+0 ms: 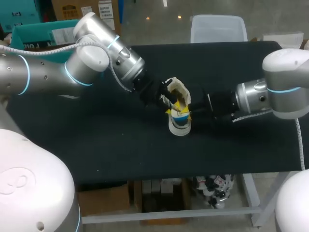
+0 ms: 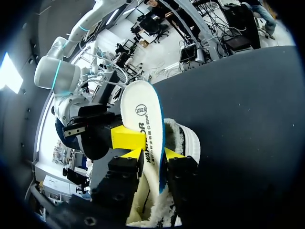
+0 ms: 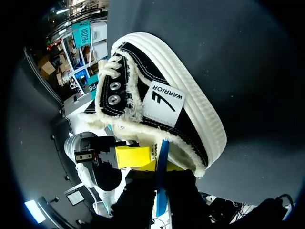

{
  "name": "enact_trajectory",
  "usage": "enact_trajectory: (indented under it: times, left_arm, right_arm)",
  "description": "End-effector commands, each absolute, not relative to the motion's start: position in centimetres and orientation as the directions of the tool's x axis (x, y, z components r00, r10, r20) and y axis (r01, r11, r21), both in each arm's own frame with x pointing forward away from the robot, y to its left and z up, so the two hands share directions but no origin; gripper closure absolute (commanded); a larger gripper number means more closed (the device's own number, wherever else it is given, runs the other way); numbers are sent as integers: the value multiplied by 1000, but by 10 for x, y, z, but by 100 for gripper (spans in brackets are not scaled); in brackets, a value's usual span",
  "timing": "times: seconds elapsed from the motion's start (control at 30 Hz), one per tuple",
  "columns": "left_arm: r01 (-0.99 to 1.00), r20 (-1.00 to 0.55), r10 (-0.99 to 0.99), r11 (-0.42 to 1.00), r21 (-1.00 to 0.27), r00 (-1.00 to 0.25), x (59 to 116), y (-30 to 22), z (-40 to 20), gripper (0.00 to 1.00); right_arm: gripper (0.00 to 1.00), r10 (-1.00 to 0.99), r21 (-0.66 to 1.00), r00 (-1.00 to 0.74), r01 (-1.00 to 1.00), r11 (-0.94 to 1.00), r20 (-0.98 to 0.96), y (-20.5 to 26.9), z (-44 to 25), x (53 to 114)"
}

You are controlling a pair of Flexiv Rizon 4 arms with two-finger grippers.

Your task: Open the shoe tongue, take the insole out of the shoe, put the insole back into the shoe, and pack the shoe into the shoebox

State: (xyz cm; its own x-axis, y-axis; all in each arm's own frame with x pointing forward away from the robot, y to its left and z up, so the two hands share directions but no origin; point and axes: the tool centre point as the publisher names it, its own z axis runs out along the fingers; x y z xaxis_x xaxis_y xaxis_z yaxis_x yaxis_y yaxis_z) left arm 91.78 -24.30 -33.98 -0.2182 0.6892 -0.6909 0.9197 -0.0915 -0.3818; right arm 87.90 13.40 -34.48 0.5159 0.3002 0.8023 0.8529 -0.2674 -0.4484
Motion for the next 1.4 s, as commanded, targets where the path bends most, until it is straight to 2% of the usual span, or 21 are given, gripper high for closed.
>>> enact_trajectory:
  times: [0.03, 0.07, 0.13, 0.9, 0.93, 0.97, 1.07, 1.3, 1.4]
  left_arm:
    - [927, -694, 688, -84, -365, -211, 909, -241, -331, 69]
    - [928, -695, 688, -84, -363, -209, 909, -241, -330, 82]
    - [929, -696, 688, -86, -361, -206, 909, -242, -331, 100]
    - [908, -669, 691, -43, -417, -274, 940, -242, -355, 100]
    - [908, -670, 690, -44, -417, -274, 939, -242, -355, 100]
    - [908, -670, 690, -46, -416, -273, 939, -242, -355, 100]
    - [908, -672, 689, -48, -416, -271, 938, -242, -355, 100]
    - [910, -679, 683, -49, -413, -271, 934, -242, -353, 100]
    - [910, -681, 680, -49, -412, -272, 932, -241, -352, 100]
  right_arm:
    - [100, 300, -445, 515, 853, -273, 803, 135, -344, 878]
    - [100, 301, -444, 515, 853, -274, 803, 135, -344, 878]
    - [100, 302, -444, 515, 853, -275, 802, 135, -344, 879]
    - [100, 320, -458, 533, 843, -281, 784, 140, -354, 903]
    - [98, 317, -457, 533, 843, -285, 785, 139, -353, 901]
    - [73, 316, -455, 533, 842, -290, 785, 138, -352, 899]
    - [56, 315, -449, 533, 840, -303, 785, 134, -348, 892]
    - [58, 310, -440, 535, 836, -329, 786, 125, -345, 879]
    - [69, 301, -441, 537, 834, -331, 788, 124, -347, 877]
